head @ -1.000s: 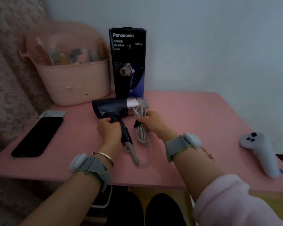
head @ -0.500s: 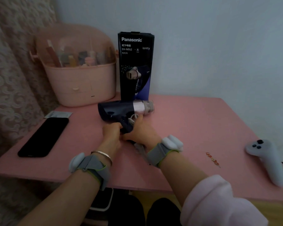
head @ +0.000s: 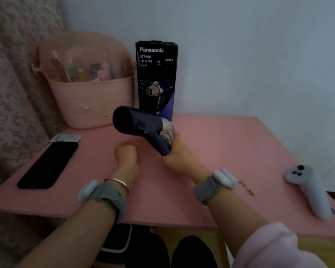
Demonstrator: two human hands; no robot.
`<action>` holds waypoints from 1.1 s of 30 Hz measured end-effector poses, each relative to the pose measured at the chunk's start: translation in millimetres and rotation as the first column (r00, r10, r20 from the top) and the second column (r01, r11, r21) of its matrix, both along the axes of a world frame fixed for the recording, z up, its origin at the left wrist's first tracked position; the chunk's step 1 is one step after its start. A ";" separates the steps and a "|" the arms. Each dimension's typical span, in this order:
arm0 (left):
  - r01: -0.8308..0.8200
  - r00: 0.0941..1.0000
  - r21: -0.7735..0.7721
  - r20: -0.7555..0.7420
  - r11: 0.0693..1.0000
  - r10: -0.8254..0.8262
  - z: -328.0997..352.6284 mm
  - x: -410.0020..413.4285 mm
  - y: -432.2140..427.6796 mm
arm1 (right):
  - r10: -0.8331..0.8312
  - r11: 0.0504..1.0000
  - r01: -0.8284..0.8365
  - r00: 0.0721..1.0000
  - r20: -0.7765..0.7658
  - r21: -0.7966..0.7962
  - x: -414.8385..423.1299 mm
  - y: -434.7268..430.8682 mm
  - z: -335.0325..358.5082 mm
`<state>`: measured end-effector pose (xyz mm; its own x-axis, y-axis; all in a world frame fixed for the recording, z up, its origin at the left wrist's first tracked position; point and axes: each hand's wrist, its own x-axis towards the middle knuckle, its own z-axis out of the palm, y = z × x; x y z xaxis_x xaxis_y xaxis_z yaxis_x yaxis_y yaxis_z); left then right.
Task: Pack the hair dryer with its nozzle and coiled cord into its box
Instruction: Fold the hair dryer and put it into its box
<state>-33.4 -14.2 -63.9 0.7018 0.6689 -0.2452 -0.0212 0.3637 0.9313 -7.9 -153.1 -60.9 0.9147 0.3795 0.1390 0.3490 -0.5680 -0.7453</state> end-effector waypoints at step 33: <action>0.232 0.925 0.678 0.069 0.698 -0.374 36.7 14.3 -0.3 | 0.150 0.882 -0.053 0.974 -0.171 0.468 24.3 -74.3 40.1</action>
